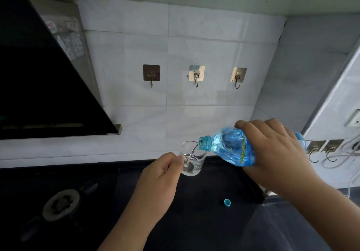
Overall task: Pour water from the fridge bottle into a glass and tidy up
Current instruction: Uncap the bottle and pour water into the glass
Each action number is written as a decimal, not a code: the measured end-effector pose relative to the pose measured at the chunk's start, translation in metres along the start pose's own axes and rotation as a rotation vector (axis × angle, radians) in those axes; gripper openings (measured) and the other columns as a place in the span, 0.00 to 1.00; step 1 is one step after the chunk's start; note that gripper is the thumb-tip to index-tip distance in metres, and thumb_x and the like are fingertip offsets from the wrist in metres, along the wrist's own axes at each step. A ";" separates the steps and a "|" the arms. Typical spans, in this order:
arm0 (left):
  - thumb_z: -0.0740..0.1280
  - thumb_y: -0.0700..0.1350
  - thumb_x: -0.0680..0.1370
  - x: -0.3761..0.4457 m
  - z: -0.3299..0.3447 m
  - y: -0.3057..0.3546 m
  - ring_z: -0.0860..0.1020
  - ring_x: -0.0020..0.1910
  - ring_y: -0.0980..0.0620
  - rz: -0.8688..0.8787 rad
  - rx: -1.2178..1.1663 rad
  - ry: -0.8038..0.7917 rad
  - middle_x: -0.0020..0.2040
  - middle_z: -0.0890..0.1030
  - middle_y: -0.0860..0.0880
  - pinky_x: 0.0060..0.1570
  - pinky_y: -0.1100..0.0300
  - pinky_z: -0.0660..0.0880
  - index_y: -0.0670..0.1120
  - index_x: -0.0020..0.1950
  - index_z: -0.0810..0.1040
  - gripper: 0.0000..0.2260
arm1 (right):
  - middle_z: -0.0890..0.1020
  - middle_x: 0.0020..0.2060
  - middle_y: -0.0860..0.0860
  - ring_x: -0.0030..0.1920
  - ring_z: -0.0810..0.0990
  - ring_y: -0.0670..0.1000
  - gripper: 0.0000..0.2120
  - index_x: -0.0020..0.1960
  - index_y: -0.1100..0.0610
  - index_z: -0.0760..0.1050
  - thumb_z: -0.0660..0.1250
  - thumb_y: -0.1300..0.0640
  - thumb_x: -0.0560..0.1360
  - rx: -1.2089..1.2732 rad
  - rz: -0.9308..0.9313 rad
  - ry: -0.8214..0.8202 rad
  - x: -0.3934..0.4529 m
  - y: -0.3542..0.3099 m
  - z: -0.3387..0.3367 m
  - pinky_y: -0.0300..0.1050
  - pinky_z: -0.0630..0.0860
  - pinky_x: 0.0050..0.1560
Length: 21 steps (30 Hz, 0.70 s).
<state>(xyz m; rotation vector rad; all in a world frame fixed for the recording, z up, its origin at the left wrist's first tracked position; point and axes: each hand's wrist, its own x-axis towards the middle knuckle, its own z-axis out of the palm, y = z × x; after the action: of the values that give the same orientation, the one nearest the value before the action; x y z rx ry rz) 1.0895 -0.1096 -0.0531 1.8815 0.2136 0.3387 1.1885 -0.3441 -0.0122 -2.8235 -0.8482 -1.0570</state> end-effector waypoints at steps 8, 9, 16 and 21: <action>0.61 0.58 0.82 -0.004 0.002 0.001 0.65 0.31 0.54 -0.011 -0.003 0.007 0.31 0.67 0.51 0.35 0.56 0.65 0.41 0.40 0.67 0.22 | 0.82 0.54 0.49 0.52 0.76 0.59 0.38 0.67 0.51 0.75 0.81 0.51 0.58 -0.003 -0.003 0.012 -0.004 0.000 -0.003 0.57 0.76 0.49; 0.61 0.58 0.82 -0.005 0.002 0.000 0.65 0.31 0.54 -0.015 -0.002 0.006 0.32 0.67 0.50 0.35 0.55 0.65 0.41 0.40 0.67 0.22 | 0.82 0.54 0.49 0.52 0.76 0.59 0.38 0.67 0.51 0.75 0.81 0.51 0.58 -0.003 -0.004 0.014 -0.005 0.000 -0.004 0.56 0.76 0.49; 0.61 0.57 0.82 -0.010 0.006 0.001 0.64 0.31 0.54 -0.020 -0.006 -0.004 0.32 0.67 0.51 0.35 0.56 0.65 0.41 0.39 0.67 0.21 | 0.82 0.55 0.48 0.53 0.74 0.57 0.38 0.67 0.50 0.74 0.81 0.50 0.59 0.000 0.004 -0.005 -0.011 0.002 -0.008 0.56 0.76 0.50; 0.60 0.58 0.81 -0.013 0.007 0.001 0.64 0.30 0.55 -0.012 -0.002 -0.016 0.31 0.67 0.51 0.35 0.56 0.65 0.41 0.39 0.67 0.21 | 0.82 0.55 0.49 0.53 0.75 0.58 0.38 0.67 0.50 0.74 0.81 0.50 0.58 0.000 0.002 -0.013 -0.014 0.002 -0.011 0.57 0.76 0.50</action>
<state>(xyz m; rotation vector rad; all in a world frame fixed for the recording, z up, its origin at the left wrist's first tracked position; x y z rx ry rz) 1.0794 -0.1205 -0.0562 1.8794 0.2130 0.3158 1.1745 -0.3545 -0.0120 -2.8338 -0.8464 -1.0396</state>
